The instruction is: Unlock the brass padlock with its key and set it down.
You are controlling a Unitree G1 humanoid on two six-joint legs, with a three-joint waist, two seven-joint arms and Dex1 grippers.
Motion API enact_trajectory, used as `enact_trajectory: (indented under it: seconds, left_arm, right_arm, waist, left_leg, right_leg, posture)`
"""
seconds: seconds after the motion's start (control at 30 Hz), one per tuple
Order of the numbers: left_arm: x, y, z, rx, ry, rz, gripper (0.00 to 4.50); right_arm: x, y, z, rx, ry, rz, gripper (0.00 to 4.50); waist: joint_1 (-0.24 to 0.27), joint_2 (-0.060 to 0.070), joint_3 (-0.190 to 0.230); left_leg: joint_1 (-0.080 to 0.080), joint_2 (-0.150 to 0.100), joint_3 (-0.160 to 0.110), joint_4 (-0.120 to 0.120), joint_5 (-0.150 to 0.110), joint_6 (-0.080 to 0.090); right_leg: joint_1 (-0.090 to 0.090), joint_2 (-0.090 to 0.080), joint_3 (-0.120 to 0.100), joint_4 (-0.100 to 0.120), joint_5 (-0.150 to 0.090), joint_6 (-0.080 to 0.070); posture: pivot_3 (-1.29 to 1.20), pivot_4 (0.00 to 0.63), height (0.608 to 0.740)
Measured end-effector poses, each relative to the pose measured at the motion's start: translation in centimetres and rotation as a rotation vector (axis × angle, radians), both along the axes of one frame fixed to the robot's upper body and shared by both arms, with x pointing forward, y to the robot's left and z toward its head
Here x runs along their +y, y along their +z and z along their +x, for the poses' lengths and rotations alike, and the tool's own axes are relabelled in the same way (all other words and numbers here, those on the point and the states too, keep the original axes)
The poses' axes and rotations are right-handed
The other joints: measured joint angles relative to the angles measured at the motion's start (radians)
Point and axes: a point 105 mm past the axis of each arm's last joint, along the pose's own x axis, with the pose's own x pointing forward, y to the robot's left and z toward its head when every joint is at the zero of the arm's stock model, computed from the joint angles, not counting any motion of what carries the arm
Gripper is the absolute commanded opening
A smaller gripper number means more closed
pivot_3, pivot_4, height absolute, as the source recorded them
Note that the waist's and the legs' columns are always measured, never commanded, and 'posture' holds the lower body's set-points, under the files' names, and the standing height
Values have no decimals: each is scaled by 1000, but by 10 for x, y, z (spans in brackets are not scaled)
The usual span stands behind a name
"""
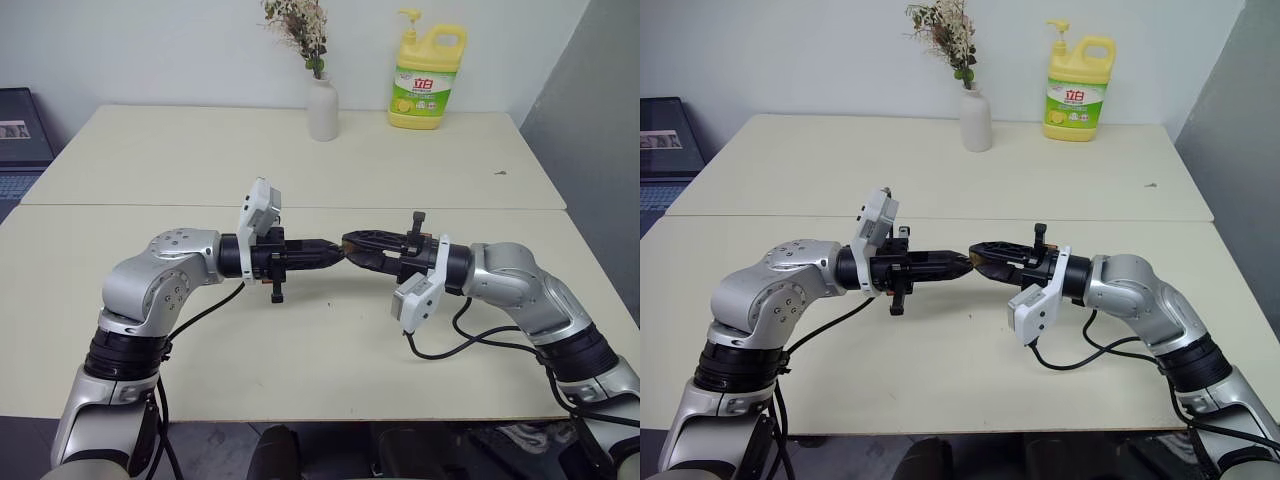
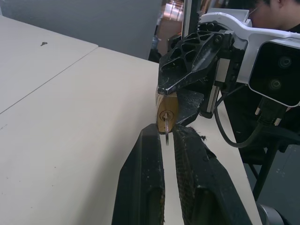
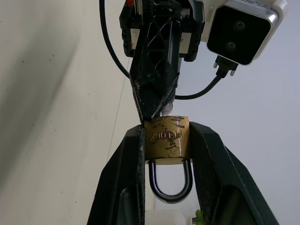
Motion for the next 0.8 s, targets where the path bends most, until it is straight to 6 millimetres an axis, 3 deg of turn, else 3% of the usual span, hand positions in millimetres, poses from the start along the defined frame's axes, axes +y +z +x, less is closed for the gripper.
enact_trajectory:
  seconds: [0.23, 0.4, 0.6, 0.8]
  left_arm:
    - [0, 0, 0, 1, -2, -3, 67]
    - [3, -1, 7, -40, 38, 4, 1597]
    - [14, -3, 9, -31, 59, 36, 1604]
    - [11, -1, 5, -7, 37, 16, 1604]
  right_arm:
    - [0, 0, 0, 0, 0, -2, 940]
    - [-1, 0, 1, 1, -6, -7, 940]
    - [-3, -3, 1, 10, -10, -24, 940]
    - [-3, -5, 1, 16, -12, -41, 940]
  waist:
    - [0, 0, 0]
    - [0, 0, 0]
    - [0, 0, 0]
    - [1, 0, 0]
  left_leg:
    - [0, 0, 0, 0, 0, 0]
    - [0, 0, 0, 0, 0, 0]
    - [0, 0, 0, 0, 0, 0]
    - [0, 0, 0, 0, 0, 0]
  right_leg:
    - [0, 0, 0, 0, 0, 0]
    - [0, 0, 0, 0, 0, 0]
    - [0, 0, 0, 0, 0, 0]
    - [0, 0, 0, 0, 0, 0]
  posture:
    - [0, 150, 740]
    - [0, 150, 740]
    - [0, 150, 740]
    - [0, 150, 740]
